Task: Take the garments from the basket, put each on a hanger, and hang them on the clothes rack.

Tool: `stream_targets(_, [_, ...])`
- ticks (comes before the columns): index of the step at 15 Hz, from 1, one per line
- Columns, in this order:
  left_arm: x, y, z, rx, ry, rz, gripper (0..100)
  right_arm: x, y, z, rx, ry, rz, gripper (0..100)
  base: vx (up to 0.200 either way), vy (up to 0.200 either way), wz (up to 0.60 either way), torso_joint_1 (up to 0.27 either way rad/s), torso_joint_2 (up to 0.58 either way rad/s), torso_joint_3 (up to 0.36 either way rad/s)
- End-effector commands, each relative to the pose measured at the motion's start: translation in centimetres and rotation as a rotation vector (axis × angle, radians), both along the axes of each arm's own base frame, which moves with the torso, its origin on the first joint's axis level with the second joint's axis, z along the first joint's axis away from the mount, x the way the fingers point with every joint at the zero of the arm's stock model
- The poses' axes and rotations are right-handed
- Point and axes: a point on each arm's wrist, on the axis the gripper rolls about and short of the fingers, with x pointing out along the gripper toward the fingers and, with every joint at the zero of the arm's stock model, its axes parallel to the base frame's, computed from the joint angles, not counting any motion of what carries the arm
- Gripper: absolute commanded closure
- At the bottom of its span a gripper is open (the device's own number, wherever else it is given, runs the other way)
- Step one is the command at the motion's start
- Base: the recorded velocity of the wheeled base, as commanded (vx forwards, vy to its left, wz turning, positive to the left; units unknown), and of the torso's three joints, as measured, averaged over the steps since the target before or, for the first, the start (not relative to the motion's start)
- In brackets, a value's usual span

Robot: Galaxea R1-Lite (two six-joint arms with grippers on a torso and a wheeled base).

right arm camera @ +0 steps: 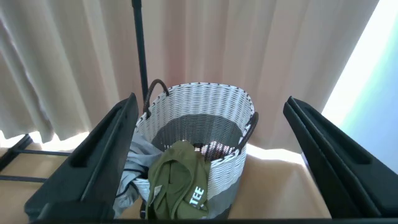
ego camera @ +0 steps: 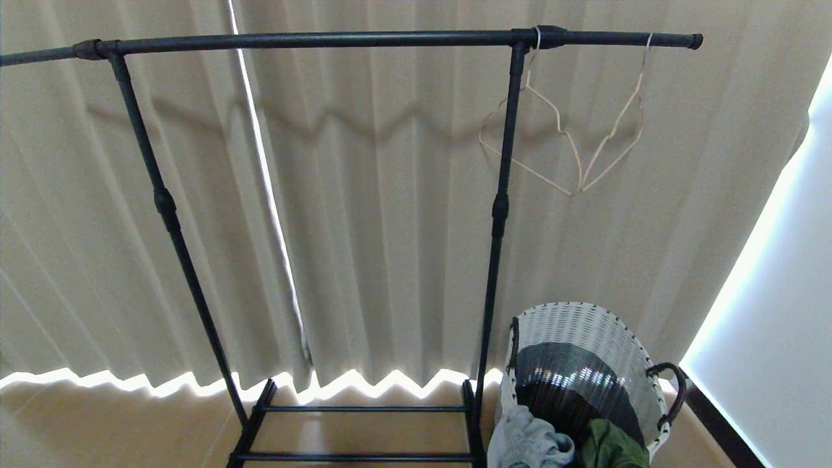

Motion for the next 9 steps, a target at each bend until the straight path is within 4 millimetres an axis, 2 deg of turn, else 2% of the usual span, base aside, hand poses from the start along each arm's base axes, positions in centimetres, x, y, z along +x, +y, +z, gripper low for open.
stream_targets(1, [-0.01, -0.01, 0.01, 0.005, -0.001, -0.004, 0, 0.00, 0.00, 0.00, 0.000, 0.000, -0.001, 0, 0.000, 0.000, 0.00, 0.000, 0.00, 0.000])
stream_targets(5, [-0.01, -0.01, 0.03, 0.018, -0.004, -0.007, 0, 0.00, -0.04, -0.02, 0.001, 0.001, -0.017, 0, 0.000, 0.000, 0.00, -0.010, 0.03, 0.023])
stream_targets(9, [-0.01, -0.01, 0.01, 0.018, -0.002, -0.007, 0, 0.00, -0.03, -0.02, -0.002, 0.001, -0.016, 0, 0.000, 0.000, 0.00, -0.094, 0.35, 0.250])
